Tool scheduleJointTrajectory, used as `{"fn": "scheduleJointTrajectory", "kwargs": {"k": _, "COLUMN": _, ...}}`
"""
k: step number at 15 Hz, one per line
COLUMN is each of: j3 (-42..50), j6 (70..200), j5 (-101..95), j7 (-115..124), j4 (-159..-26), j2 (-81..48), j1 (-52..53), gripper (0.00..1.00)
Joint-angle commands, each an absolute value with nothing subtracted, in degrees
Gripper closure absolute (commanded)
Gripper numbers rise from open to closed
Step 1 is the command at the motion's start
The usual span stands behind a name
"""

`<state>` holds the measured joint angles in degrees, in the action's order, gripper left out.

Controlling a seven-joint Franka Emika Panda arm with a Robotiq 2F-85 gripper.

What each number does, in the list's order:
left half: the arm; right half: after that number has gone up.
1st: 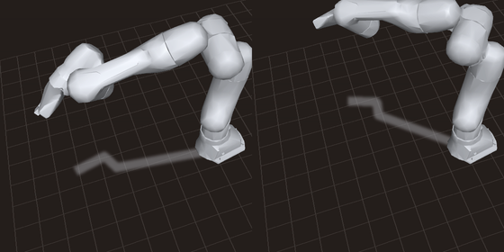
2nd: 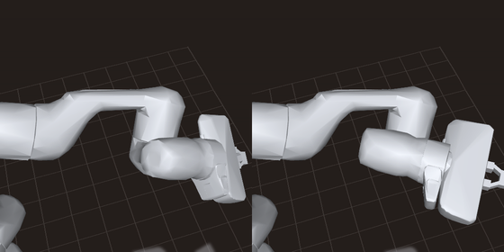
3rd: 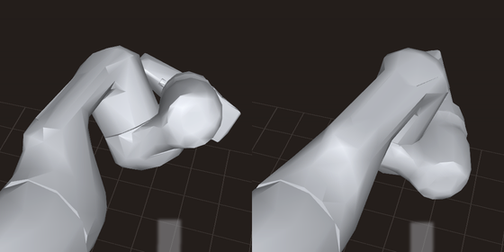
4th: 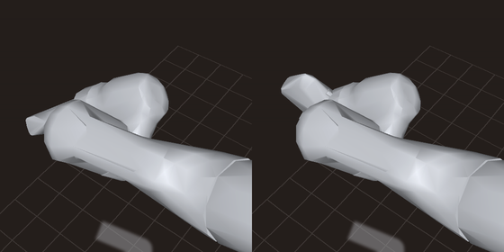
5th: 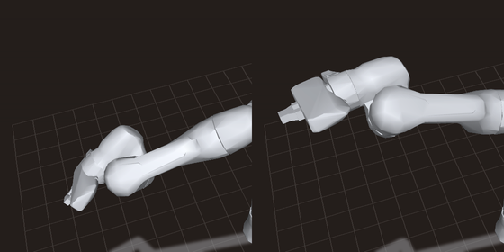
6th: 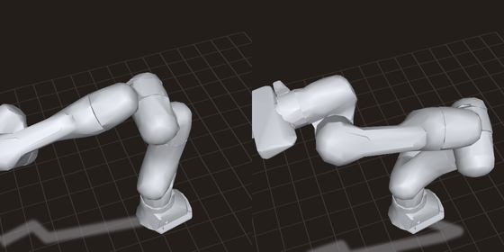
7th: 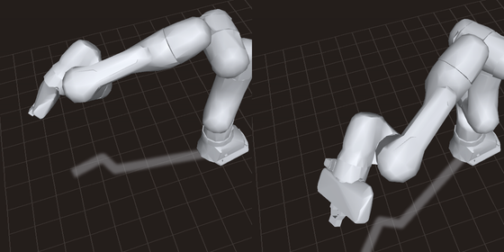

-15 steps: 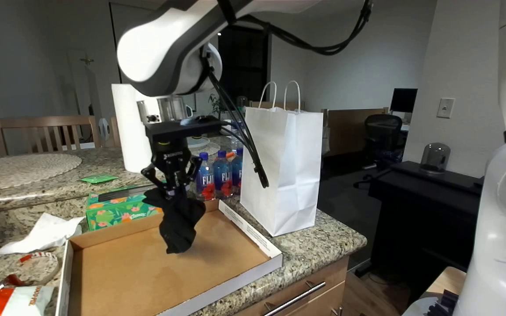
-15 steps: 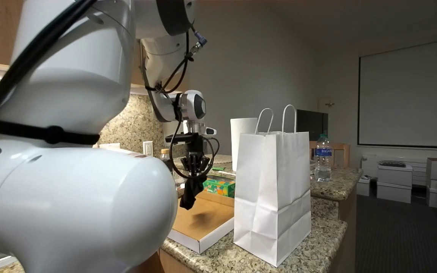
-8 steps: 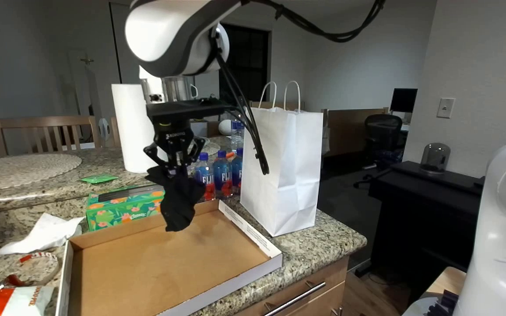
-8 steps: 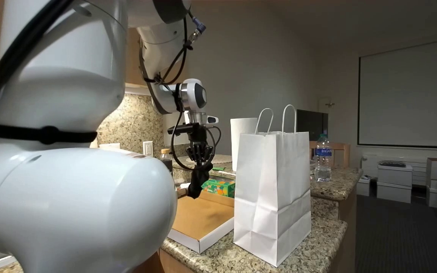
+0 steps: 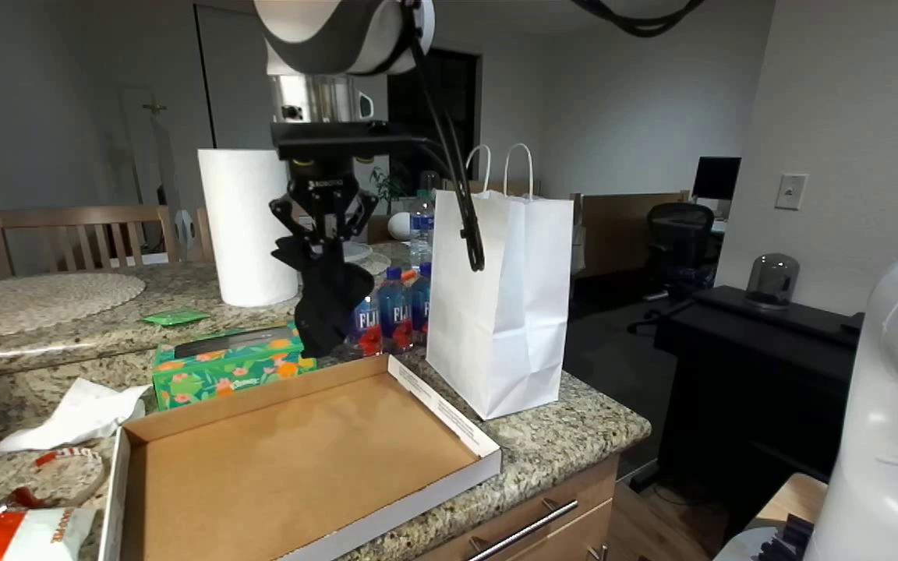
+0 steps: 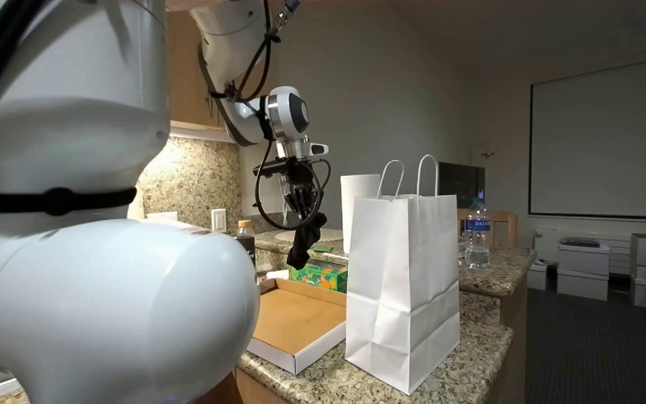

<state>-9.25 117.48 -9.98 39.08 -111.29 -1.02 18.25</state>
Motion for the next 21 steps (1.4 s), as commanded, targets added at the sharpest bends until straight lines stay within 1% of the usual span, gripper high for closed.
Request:
{"fn": "scheduleJointTrajectory", "kwargs": {"k": 1, "j3": -10.88, "j6": 116.96, "j5": -9.97, "j7": 39.07, "j4": -111.1, "j2": -0.1, "j1": 16.22, "gripper": 0.9}}
{"fn": "scheduleJointTrajectory", "kwargs": {"k": 2, "j3": -11.01, "j6": 116.84, "j5": -9.95, "j7": 39.06, "j4": -111.04, "j2": 0.47, "j1": 15.86, "gripper": 0.86}}
{"fn": "scheduleJointTrajectory", "kwargs": {"k": 8, "j3": -11.32, "j6": 116.89, "j5": -9.97, "j7": 39.07, "j4": -111.03, "j2": -0.39, "j1": 15.93, "gripper": 0.86}}
{"fn": "scheduleJointTrajectory", "kwargs": {"k": 9, "j3": -11.27, "j6": 117.01, "j5": -10.42, "j7": 38.97, "j4": -111.03, "j2": -0.08, "j1": 15.87, "gripper": 0.9}}
{"fn": "scheduleJointTrajectory", "kwargs": {"k": 13, "j3": -10.39, "j6": 116.01, "j5": -10.78, "j7": 36.28, "j4": -109.42, "j2": 5.18, "j1": 14.3, "gripper": 0.9}}
{"fn": "scheduleJointTrajectory", "kwargs": {"k": 21, "j3": -8.16, "j6": 103.78, "j5": -8.77, "j7": 22.07, "j4": -92.42, "j2": 9.94, "j1": 8.18, "gripper": 0.9}}
